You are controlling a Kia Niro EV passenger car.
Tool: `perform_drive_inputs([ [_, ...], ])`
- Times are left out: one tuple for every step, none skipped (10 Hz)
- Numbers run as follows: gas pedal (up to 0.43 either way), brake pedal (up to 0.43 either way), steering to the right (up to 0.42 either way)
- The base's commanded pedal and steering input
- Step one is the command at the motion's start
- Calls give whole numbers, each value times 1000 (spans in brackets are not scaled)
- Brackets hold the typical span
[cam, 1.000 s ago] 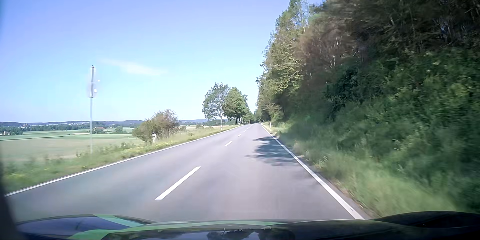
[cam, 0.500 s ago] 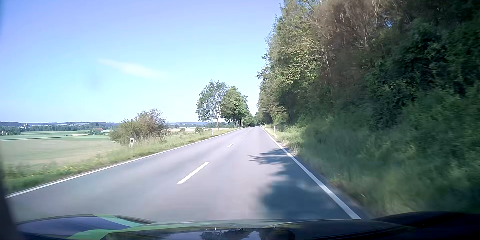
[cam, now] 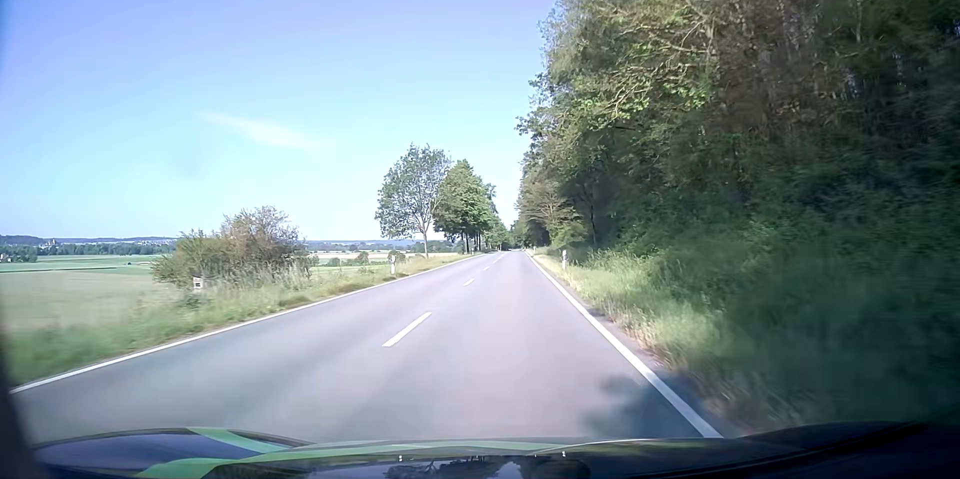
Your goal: Follow the waypoints while adhering to traffic rules and regulations
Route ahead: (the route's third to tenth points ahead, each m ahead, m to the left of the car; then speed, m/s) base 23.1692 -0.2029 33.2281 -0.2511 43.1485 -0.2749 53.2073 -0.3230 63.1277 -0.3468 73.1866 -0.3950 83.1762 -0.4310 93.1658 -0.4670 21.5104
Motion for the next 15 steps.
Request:
perform_drive_inputs([
  [189,0,-2],
  [197,0,-1],
  [197,0,-1],
  [197,0,-1],
  [197,0,-1],
  [189,0,-1],
  [189,0,-1],
  [189,0,0],
  [189,0,2],
  [189,0,3],
  [189,0,1],
  [189,0,-2],
  [189,0,-2],
  [189,0,-3],
  [189,0,0],
])
